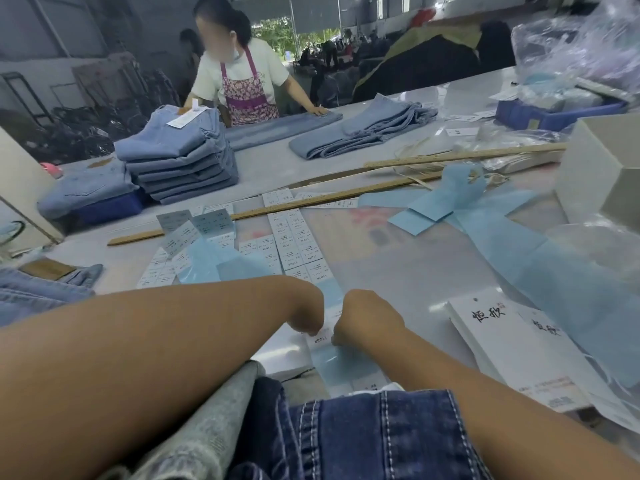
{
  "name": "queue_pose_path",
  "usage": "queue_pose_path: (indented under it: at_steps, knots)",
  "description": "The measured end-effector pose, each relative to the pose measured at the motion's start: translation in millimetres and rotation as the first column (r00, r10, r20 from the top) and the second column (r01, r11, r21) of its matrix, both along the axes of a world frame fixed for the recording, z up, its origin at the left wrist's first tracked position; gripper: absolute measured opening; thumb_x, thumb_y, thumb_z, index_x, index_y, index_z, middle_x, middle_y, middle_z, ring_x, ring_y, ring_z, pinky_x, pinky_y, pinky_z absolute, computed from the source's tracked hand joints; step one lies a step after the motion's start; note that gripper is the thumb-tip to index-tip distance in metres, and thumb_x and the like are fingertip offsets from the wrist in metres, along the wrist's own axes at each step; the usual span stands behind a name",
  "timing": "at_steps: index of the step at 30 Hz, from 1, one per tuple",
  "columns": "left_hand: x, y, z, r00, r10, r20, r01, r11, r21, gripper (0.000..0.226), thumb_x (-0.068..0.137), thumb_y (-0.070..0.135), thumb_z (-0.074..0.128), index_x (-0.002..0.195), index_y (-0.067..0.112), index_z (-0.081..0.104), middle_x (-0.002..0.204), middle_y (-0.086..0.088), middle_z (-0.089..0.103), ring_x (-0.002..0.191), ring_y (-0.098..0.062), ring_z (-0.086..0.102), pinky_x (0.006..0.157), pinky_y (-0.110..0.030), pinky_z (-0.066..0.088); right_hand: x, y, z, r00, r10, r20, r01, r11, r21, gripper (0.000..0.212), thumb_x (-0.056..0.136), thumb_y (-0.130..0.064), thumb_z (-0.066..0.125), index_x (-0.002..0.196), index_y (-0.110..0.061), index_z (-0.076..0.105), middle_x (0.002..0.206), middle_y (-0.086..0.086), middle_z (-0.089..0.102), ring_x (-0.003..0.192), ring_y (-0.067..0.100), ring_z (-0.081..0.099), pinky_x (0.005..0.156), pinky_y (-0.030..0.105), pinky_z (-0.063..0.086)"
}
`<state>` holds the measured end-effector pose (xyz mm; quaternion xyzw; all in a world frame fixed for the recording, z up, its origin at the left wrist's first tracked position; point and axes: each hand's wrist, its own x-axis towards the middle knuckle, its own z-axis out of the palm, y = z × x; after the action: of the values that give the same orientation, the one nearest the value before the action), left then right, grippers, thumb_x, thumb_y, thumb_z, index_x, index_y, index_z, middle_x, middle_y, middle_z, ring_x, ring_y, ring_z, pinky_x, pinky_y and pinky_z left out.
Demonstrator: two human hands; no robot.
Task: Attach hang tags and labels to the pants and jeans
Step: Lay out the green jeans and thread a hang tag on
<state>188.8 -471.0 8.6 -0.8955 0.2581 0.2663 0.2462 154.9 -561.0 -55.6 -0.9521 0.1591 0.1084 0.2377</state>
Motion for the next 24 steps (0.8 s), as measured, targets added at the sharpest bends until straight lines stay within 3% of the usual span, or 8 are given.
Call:
queue_pose_path:
  at_steps: [5,10,14,18,21,24]
  knots:
    - [-1,2,1,0.999,-0.022,0.028,0.021,0.999,0.033,0.038,0.100,0.014,0.045,0.137,0.005,0.049,0.136,-0.011,0.055,0.097,-0.020,0.046,0.081,-0.027,0.037,-8,-4,2,0.998,-0.040,0.038,0.039,0.998,0.050,0.027,0.079,-0.019,0.072,0.082,-0.021,0.045,0.076,-0.004,0.048,0.063,0.012,0.047,0.053,0.025,0.036]
    - [-1,1,2,0.999,-0.021,0.035,0.020,0.999,0.025,0.041,0.100,0.015,0.047,0.140,0.005,0.045,0.140,-0.012,0.052,0.100,-0.019,0.043,0.083,-0.027,0.036,-14,0,10,0.997,-0.046,-0.059,0.043,0.998,-0.046,0.028,0.076,-0.045,0.070,0.087,-0.025,0.053,0.092,-0.005,0.060,0.088,0.020,0.060,0.075,0.029,0.047]
    - [-3,0,3,0.999,-0.021,0.024,0.021,0.999,0.034,0.042,0.101,0.016,0.046,0.142,0.005,0.044,0.140,-0.012,0.052,0.106,-0.020,0.048,0.089,-0.029,0.040,-15,4,10,0.996,0.027,-0.081,-0.033,0.997,-0.077,0.023,0.081,-0.033,0.071,0.088,-0.021,0.053,0.085,-0.004,0.055,0.082,0.020,0.057,0.065,0.028,0.043]
    - [-5,-1,4,0.999,-0.041,0.023,0.040,0.998,0.042,0.043,0.102,0.017,0.045,0.143,0.006,0.042,0.139,-0.012,0.052,0.116,-0.023,0.052,0.088,-0.028,0.039,-16,-3,9,0.999,-0.036,-0.022,0.037,0.997,0.071,0.032,0.081,-0.022,0.073,0.072,-0.019,0.043,0.074,-0.003,0.047,0.061,0.012,0.047,0.051,0.024,0.036]
    - [-6,-2,4,0.999,-0.033,0.031,0.032,0.999,0.032,0.045,0.102,0.019,0.047,0.144,0.005,0.040,0.142,-0.012,0.050,0.126,-0.026,0.050,0.097,-0.030,0.040,-17,-7,8,0.995,-0.098,0.005,0.096,0.984,0.150,0.035,0.077,-0.018,0.077,0.073,-0.019,0.042,0.073,-0.002,0.050,0.059,0.012,0.047,0.046,0.024,0.033]
    - [-5,-1,3,1.000,-0.008,0.030,0.008,1.000,-0.001,0.045,0.101,0.020,0.049,0.143,0.005,0.041,0.141,-0.012,0.050,0.125,-0.026,0.051,0.092,-0.029,0.040,-19,-8,7,0.994,-0.108,0.004,0.106,0.982,0.156,0.035,0.072,-0.017,0.079,0.072,-0.019,0.044,0.072,-0.002,0.051,0.059,0.013,0.048,0.045,0.023,0.033]
